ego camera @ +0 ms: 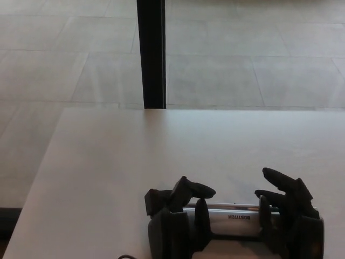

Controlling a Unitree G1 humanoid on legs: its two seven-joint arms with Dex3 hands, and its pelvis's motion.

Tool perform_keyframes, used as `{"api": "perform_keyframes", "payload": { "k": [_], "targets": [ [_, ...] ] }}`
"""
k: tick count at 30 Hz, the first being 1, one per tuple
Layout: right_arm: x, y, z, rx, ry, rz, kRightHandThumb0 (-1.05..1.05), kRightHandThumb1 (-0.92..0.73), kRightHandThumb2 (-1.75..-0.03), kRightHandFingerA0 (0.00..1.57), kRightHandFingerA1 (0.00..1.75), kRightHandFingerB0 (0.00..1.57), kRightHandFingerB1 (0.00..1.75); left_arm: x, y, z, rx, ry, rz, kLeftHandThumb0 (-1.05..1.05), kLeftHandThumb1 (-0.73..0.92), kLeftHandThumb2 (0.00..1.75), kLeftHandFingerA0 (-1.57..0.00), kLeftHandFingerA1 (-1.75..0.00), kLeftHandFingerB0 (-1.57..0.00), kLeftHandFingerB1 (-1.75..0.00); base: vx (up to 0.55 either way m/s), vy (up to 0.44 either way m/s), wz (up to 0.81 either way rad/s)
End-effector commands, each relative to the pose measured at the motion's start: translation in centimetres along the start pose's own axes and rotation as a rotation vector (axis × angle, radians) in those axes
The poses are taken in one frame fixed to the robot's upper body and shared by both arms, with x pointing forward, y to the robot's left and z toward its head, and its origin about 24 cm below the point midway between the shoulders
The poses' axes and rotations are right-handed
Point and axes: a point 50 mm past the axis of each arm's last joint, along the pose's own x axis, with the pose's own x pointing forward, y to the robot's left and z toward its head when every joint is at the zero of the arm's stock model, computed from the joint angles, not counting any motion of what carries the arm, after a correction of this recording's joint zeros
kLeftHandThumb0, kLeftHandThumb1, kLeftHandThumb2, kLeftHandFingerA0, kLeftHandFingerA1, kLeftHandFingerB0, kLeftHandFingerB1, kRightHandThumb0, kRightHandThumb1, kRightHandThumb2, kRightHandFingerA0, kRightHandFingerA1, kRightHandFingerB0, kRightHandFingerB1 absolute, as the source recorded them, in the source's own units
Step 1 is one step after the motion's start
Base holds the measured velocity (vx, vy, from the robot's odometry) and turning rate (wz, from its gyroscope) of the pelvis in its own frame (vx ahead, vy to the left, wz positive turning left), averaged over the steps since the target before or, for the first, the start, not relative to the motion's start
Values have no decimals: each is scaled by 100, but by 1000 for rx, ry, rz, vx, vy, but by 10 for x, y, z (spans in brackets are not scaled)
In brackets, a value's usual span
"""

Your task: A hole pucnch is kept on the middle on the desk infront of the robot and the robot uses both its hands as fists to press on it and use it

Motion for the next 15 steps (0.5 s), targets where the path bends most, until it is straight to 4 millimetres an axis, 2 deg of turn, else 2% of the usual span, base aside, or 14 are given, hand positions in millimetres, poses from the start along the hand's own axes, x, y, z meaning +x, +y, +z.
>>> {"api": "perform_keyframes", "payload": {
  "k": [1,2,3,4,5,6,7,8,10,11,12,13,14,15],
  "targets": [
    [-71,-17,-77,-901,441,239,-49,-73,-64,39,97,37,71,-45,-40,-7,222,-17,-340,-21,75,94,-95,-175,-63,-162,0,0,0],
    [-72,-18,-76,-766,461,171,-47,-73,-68,47,104,46,77,-45,-40,-7,222,-13,-345,-21,76,93,-93,-175,-64,-164,0,0,0],
    [-72,-15,-75,-610,523,82,-54,-80,-66,49,112,46,84,-45,-39,-7,216,-16,-335,-21,76,91,-94,-175,-63,-166,0,0,0],
    [-70,-16,-75,-672,497,102,-57,-78,-70,58,152,49,114,-45,-39,-7,215,-20,-331,-20,75,93,-94,-175,-65,-165,0,0,0],
    [-69,-16,-77,-879,438,205,-57,-80,-67,51,135,45,102,-45,-39,-7,221,-24,-329,-20,74,97,-94,-175,-72,-145,0,0,0],
    [-69,-17,-76,-954,387,231,-55,-73,-63,44,106,47,83,-45,-39,-7,218,-21,-329,-20,73,96,-94,-175,-72,-146,0,0,0],
    [-70,-17,-76,-953,376,226,-55,-73,-63,44,106,47,83,-45,-39,-7,216,-19,-328,-20,73,96,-94,-175,-72,-146,0,0,0],
    [-71,-16,-75,-747,465,148,-51,-76,-67,46,112,43,84,-45,-39,-7,215,-21,-329,-19,74,96,-96,-175,-74,-142,0,0,0],
    [-71,-15,-75,-661,493,110,-51,-76,-67,46,112,43,84,-45,-39,-6,214,-22,-329,-19,74,96,-96,-175,-74,-142,0,0,0],
    [-70,-14,-73,-493,529,12,-52,-79,-67,52,135,46,100,-45,-39,-6,202,-22,-323,-19,74,96,-97,-175,-75,-141,0,0,0],
    [-62,-8,-63,90,563,-350,-45,-73,-65,86,132,77,94,-44,-39,-2,173,-17,-299,-19,75,95,-98,-175,-75,-134,0,0,0],
    [-57,-7,-59,228,549,-380,-53,-71,-64,85,140,71,103,-42,-39,4,94,0,-244,-17,72,96,-116,-175,-75,-128,0,0,0],
    [-58,-8,-59,229,551,-382,-53,-71,-64,85,140,71,103,-43,-39,4,95,3,-246,-17,72,96,-116,-175,-75,-128,0,0,0],
    [-54,-10,-52,198,443,-313,-51,-67,-67,92,160,78,144,-39,-39,6,58,34,-254,-24,80,93,-91,-175,-66,-146,0,0,0]
  ]
}}
